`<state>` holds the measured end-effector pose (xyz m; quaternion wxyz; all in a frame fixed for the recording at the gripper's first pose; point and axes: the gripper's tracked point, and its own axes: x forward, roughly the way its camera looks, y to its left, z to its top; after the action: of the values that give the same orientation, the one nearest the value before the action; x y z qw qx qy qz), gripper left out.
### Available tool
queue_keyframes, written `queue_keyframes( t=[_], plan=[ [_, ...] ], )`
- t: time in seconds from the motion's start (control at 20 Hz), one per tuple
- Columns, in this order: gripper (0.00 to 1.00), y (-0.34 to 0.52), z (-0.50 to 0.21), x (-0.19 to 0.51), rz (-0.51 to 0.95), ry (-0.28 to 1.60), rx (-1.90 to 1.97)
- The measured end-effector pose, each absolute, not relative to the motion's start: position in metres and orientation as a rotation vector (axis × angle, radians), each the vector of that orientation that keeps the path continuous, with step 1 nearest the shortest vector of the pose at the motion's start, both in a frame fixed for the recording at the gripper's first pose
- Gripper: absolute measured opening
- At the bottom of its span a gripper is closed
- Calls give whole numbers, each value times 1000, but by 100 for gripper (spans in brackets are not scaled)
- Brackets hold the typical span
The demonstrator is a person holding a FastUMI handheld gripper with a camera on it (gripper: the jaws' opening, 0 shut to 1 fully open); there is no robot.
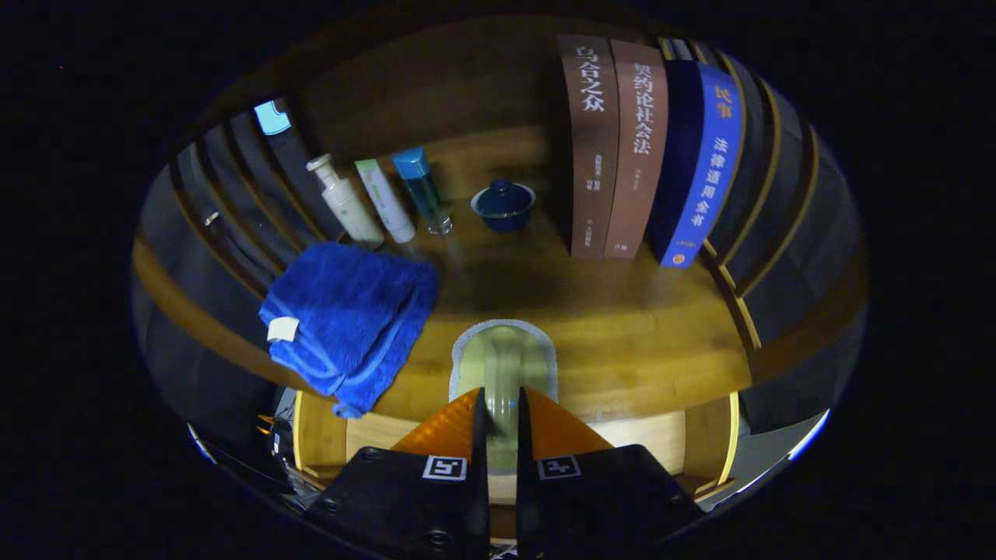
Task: Pull open the drawer, take out the items inside it, and place them on the countertop above the cabinet.
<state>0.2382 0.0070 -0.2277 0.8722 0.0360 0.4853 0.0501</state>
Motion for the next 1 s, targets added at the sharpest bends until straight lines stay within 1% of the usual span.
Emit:
queue_keyframes(
  t=[0.2, 0.4, 0.55, 0.65, 0.95, 1.0],
  plan=[
    [18, 11, -244, 269, 90, 1054, 28],
    [18, 11, -249, 287, 79, 1048, 17],
    [25, 13, -249, 288, 82, 1044, 10],
    [27, 11, -250, 288, 88, 1041, -3],
    [99, 7, -250, 282, 80, 1003, -23],
    [99, 7, -247, 281, 79, 987, -16]
  ],
)
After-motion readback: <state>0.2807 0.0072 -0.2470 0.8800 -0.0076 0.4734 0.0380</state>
